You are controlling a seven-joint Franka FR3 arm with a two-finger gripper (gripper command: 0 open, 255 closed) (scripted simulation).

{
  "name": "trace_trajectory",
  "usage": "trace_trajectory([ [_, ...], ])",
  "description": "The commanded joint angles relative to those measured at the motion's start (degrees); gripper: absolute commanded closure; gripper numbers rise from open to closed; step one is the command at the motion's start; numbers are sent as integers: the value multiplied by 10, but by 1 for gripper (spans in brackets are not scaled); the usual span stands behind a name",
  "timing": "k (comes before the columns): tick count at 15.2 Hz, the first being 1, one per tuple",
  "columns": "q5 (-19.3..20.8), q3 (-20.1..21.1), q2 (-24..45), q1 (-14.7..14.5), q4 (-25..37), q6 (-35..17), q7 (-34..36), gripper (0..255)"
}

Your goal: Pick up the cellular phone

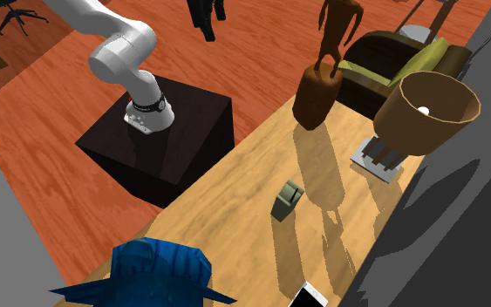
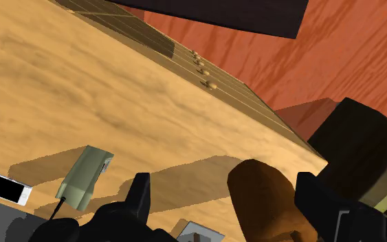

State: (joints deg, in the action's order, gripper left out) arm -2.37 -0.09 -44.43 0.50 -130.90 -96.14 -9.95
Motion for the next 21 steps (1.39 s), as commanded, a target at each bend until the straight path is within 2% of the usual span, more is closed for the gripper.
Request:
trace_trajectory([
  [1,0,0,0,0,0,0,0,0],
  [6,20,-49,68,-5,-9,-64,-89,0],
  [12,28,-103,173,-15,10,-135,-195,0],
  [21,-5,-166,366,-28,98,-212,-360,0],
])
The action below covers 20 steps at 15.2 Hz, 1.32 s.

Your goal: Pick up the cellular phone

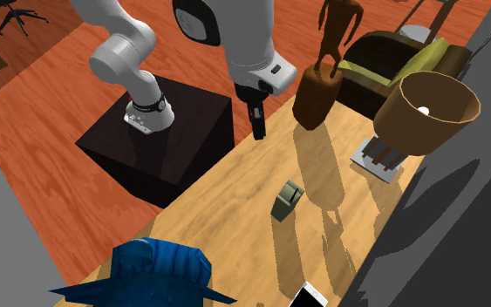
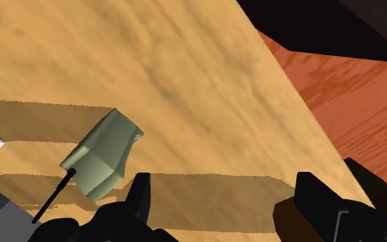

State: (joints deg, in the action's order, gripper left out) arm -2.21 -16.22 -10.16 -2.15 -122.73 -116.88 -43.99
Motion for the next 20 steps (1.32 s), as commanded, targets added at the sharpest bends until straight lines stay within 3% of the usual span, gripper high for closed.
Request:
trace_trajectory([
  [1,-13,-9,47,-2,30,-10,-38,0],
  [7,-60,-19,191,10,132,-26,-144,0],
  [15,-103,2,377,48,308,-11,-246,0],
  [20,-109,5,393,49,293,-41,-251,0],
])
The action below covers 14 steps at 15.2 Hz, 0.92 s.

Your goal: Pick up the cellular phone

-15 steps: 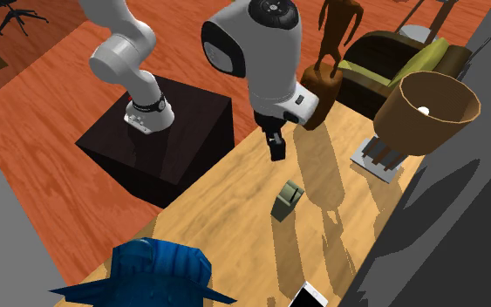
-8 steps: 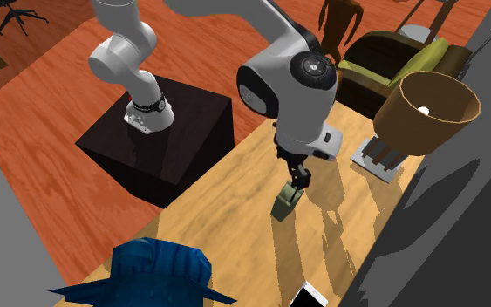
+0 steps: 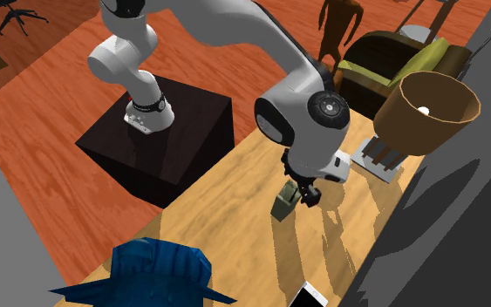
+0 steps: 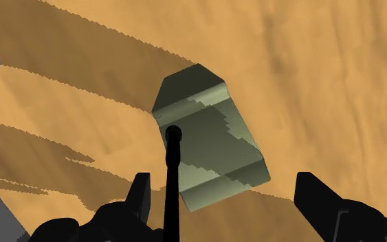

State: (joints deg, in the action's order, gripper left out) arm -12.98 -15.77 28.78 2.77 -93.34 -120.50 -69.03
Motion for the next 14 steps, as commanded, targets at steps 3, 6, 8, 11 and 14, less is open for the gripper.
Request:
trace_trajectory([
  [3,-5,3,13,1,-8,-20,-4,0],
  [6,-5,3,13,1,-8,-21,-4,255],
  [8,-5,3,13,1,-8,-21,-4,255],
  [11,-5,3,13,1,-8,-21,-4,255],
  [14,-5,3,13,1,-7,-20,-4,255],
])
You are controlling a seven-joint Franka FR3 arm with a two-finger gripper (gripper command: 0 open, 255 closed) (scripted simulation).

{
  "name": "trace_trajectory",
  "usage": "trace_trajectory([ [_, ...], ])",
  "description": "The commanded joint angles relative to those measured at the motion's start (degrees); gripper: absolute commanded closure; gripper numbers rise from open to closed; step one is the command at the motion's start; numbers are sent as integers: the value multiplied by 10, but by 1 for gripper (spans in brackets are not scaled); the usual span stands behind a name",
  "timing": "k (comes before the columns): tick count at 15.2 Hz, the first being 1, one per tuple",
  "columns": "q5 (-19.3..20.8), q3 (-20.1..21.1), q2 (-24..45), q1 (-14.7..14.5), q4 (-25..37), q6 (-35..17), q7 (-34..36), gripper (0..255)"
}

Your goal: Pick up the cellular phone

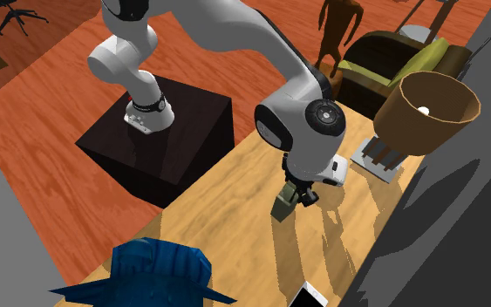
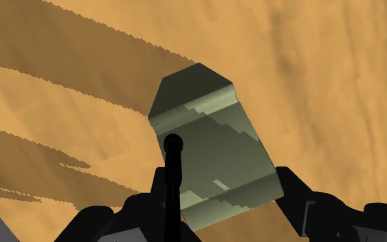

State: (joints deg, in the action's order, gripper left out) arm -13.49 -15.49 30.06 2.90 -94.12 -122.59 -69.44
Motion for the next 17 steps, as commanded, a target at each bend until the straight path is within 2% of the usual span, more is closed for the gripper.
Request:
trace_trajectory([
  [1,2,-1,-3,-1,3,6,2,255],
  [17,19,-9,-44,-3,52,95,17,255],
])
